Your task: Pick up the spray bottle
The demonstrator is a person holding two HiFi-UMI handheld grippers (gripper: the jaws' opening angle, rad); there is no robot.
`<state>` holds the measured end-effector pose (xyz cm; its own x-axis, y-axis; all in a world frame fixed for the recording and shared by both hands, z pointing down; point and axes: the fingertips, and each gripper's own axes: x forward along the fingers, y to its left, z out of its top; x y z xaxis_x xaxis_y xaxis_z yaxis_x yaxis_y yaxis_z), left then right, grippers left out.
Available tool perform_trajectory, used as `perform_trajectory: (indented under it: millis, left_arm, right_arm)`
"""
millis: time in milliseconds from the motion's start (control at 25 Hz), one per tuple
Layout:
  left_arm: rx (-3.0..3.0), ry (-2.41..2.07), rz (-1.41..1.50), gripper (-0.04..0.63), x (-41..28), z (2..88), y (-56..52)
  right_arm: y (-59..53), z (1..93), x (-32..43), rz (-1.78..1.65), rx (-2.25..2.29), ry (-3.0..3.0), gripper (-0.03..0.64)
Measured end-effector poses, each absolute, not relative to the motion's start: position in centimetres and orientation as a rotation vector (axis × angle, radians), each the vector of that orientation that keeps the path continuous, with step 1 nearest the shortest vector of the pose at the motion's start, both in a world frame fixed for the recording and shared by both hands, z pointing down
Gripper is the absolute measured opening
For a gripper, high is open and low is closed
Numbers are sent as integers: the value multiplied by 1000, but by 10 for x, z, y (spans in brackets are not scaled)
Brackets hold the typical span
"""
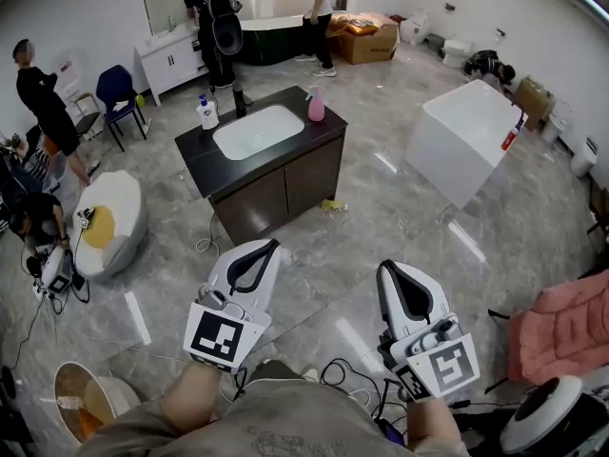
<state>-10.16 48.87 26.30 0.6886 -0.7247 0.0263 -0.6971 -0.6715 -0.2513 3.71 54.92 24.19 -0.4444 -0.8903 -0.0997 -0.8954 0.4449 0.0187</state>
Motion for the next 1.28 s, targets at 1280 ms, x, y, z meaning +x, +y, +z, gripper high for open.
perform_trajectory:
  millis: [1280]
  left_arm:
    - [-2726,1163,-223,0,-88,297,237]
  right_arm:
    - [296,270,66,0,-1730,2556,229]
